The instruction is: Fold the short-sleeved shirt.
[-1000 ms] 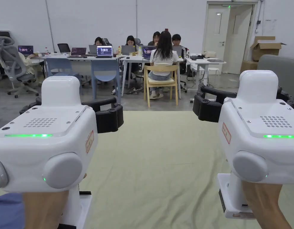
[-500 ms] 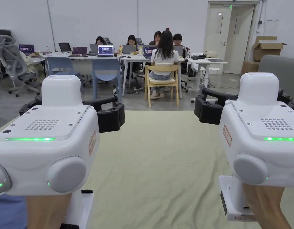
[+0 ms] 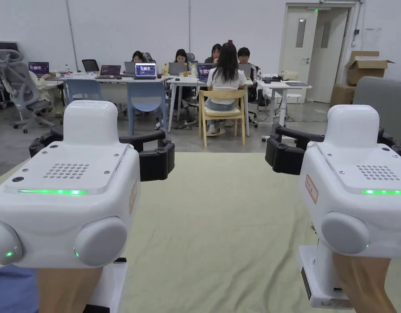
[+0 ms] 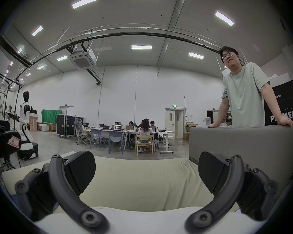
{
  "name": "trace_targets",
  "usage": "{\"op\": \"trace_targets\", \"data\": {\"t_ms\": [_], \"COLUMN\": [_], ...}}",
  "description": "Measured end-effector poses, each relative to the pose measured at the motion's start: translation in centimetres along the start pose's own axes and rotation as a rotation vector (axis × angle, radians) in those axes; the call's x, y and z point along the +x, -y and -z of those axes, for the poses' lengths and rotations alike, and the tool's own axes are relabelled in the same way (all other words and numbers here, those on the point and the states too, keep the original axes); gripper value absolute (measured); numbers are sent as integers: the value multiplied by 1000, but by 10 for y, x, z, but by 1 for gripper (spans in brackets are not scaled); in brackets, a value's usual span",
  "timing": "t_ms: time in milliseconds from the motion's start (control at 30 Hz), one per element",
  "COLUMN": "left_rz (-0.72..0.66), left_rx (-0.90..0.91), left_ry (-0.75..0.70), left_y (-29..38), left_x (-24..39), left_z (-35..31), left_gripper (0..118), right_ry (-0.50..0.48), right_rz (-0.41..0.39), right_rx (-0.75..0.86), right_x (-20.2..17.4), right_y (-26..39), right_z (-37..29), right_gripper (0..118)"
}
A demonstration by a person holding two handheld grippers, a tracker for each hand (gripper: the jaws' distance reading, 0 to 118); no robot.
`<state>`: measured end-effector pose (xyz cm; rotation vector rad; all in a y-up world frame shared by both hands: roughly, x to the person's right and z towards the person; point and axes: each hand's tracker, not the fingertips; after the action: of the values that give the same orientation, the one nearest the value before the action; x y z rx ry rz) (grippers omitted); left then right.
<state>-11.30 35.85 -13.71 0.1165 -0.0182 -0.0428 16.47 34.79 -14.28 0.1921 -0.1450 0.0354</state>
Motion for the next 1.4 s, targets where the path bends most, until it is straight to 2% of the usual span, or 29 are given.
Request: {"op": "trace_targets", "data": {"t_ms": [367, 400, 433, 467, 500, 533, 633, 700, 867, 967, 1167, 1400], "left_rz": [14, 7, -6, -20, -55, -79, -70, -42, -57, -69, -97, -59], "left_rx": [-20, -22, -22, -23, -22, -14, -68, -72, -83, -81, -102, -133], "left_ry": [41, 53, 65, 69, 57, 39, 76, 45, 61, 22, -96, -373], "left_y": [5, 6, 7, 7, 9, 12, 18, 24, 31, 32, 32, 32], "left_x": [3, 2, 2, 1, 1, 0, -3, 2, 0, -7, -55, -142], "left_z": [1, 2, 2, 2, 5, 9, 15, 12, 12, 7, -11, -58], "left_gripper": [118, 118, 101, 36, 0, 0, 0, 0, 0, 0, 0, 0], "right_ry": [-17, -23, -33, -41, -31, 38, -12, -10, -7, -57, -173, -420], "right_rz": [18, 11, 10, 9, 8, 13, 52, 46, -11, -29, 9, 68], "right_rx": [-29, -33, -33, -32, -33, -81, -72, -78, -80, -83, -93, -111], "right_x": [3, 3, 4, 4, 3, 4, 11, 12, 8, -4, -58, -169], "right_y": [1, 1, 2, 3, 4, 7, 11, 13, 15, 16, 18, 23], "right_z": [2, 2, 0, -1, 0, 4, 7, 10, 13, 12, 17, 25], "right_gripper": [118, 111, 89, 26, 2, 2, 2, 2, 2, 2, 2, 2]}}
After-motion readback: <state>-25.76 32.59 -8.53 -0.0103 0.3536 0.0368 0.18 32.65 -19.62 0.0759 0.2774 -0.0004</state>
